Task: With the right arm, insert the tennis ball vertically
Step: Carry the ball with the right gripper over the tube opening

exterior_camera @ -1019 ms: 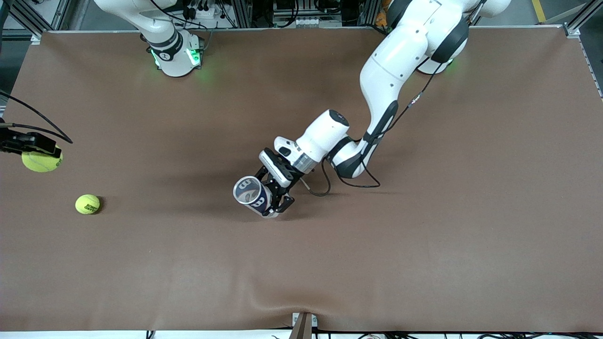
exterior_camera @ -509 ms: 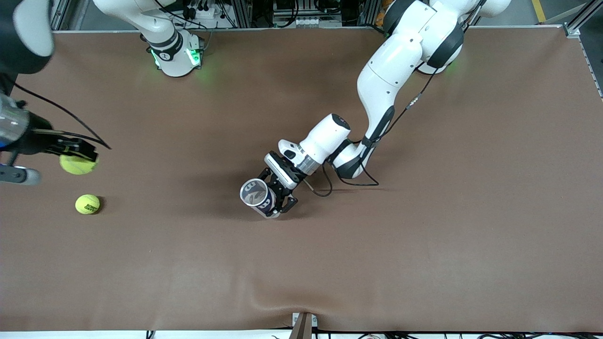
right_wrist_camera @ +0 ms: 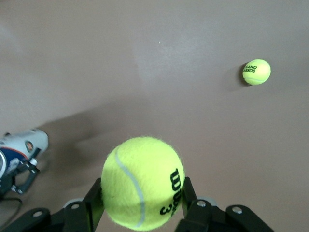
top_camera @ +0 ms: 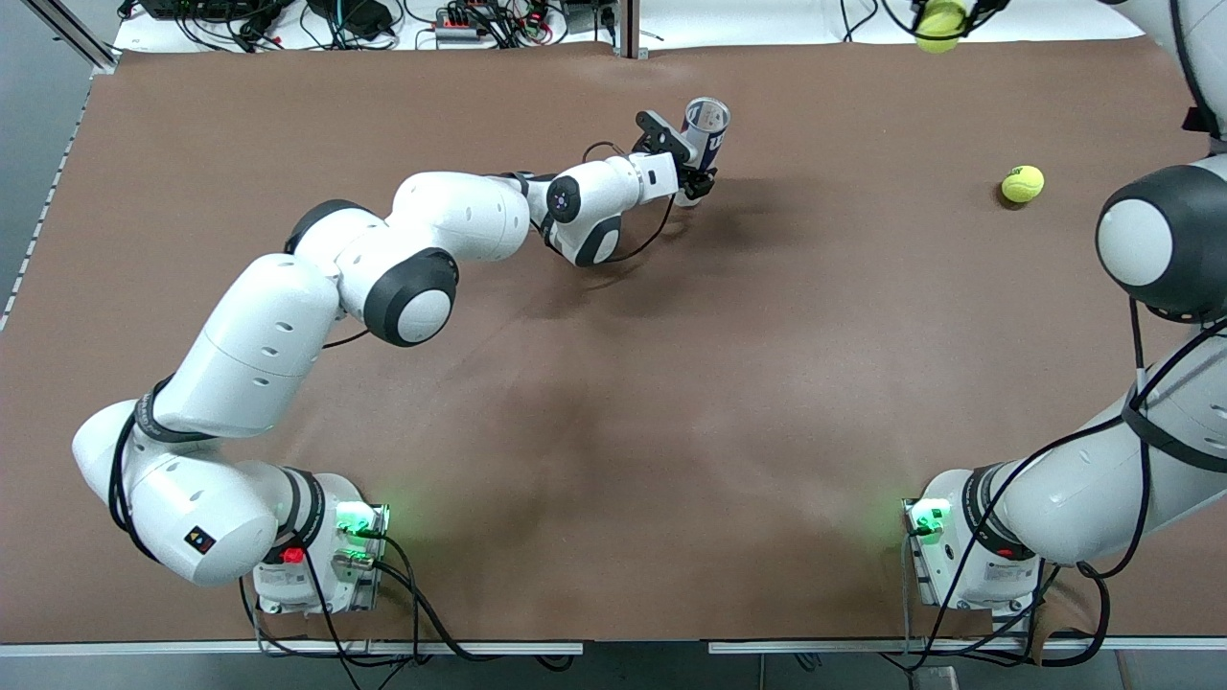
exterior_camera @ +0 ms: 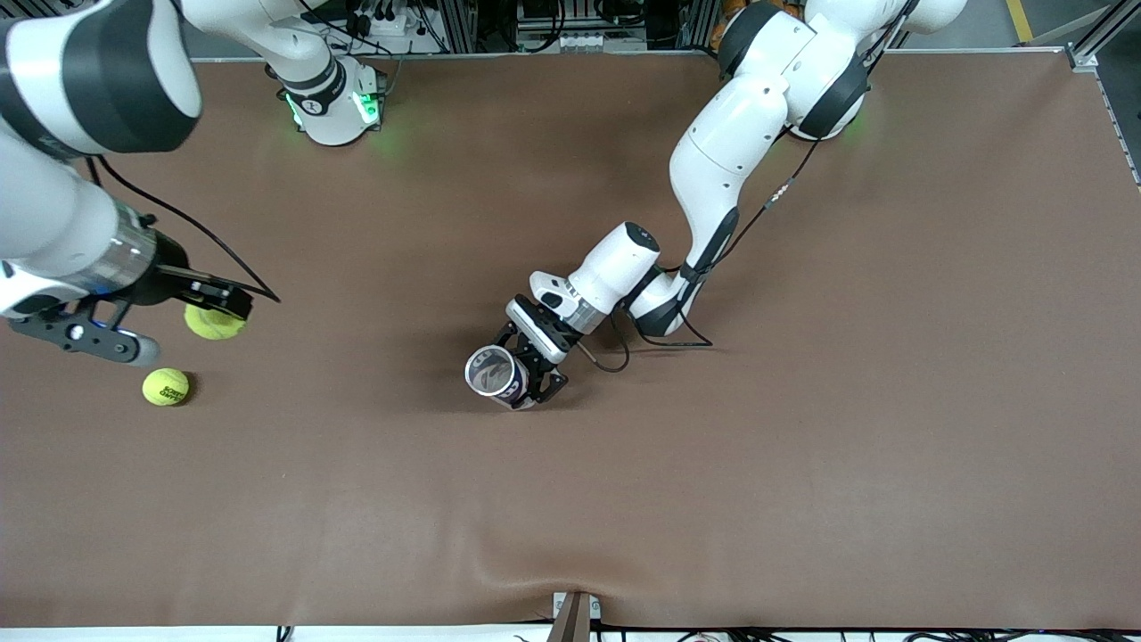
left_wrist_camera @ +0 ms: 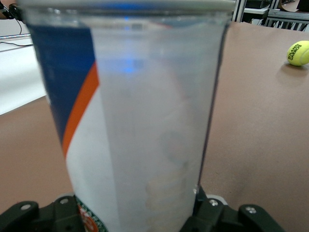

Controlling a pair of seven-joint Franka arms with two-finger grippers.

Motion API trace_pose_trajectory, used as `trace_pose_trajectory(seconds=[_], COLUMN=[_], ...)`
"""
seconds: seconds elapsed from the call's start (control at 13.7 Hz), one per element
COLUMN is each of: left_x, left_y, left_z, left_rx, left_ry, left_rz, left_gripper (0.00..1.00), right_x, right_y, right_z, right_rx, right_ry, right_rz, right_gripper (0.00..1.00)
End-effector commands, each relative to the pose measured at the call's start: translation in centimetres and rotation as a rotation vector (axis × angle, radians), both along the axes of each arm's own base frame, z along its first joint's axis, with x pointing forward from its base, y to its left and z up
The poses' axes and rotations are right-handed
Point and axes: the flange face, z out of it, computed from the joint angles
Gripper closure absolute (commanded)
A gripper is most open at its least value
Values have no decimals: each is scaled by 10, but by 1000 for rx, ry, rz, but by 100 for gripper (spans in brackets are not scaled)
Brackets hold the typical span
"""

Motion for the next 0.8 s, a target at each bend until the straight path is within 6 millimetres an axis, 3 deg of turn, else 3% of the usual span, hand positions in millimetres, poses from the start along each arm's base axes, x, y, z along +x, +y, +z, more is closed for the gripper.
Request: trace_pose_trajectory(seconds=[0.0, 0.73], left_x=[-1, 0], left_y=[-2, -2], left_z=[-6, -4], left_rx=[-17, -17], left_ry=[12, 7], left_rz=[16, 15], left_gripper=[23, 24], right_x=[4, 2], right_y=[33, 170], right_z=[-9, -62], right_rx=[-16, 1], right_ry=[-37, -118], right_rz=[-89, -273], right_gripper=[100, 100])
